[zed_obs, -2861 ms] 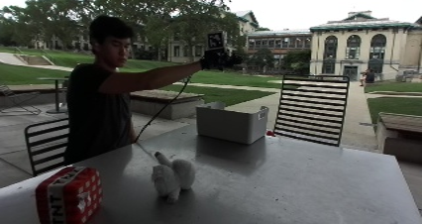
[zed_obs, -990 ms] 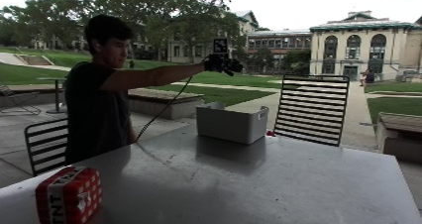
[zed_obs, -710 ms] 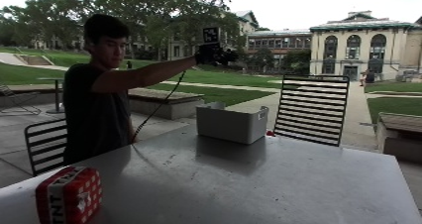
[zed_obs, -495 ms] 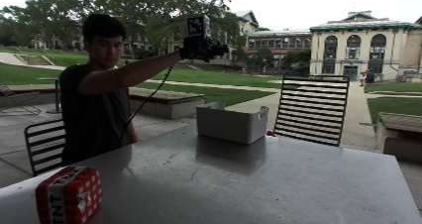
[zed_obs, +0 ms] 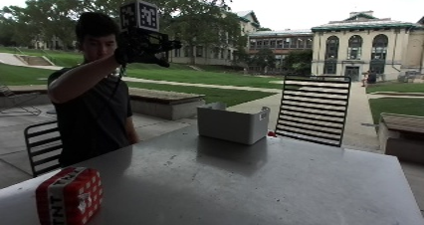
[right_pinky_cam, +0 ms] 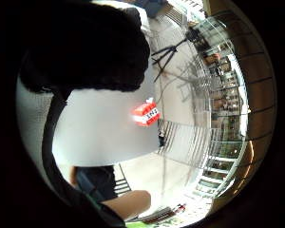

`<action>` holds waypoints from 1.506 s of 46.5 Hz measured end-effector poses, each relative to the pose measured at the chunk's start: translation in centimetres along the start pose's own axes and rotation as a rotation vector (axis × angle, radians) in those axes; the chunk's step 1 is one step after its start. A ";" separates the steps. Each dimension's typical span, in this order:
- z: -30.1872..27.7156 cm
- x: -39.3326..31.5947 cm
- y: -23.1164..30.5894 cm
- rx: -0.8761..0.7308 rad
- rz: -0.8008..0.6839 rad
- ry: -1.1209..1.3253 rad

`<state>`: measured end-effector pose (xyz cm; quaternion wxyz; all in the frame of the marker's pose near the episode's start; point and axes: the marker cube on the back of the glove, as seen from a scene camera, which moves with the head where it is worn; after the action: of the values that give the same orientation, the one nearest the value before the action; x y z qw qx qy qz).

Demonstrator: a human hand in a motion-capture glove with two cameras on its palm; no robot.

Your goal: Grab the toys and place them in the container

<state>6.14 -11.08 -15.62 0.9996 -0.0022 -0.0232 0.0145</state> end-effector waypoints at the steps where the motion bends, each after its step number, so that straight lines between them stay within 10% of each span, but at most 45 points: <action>1: 0.3 1.5 0.0 0.002 0.014 0.001; 36: 22.1 26.5 2.9 -0.110 0.119 0.024; 70: 36.1 28.8 6.6 -0.310 0.212 -0.058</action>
<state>33.07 -3.52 21.70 0.9792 -0.1580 -0.0535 0.1158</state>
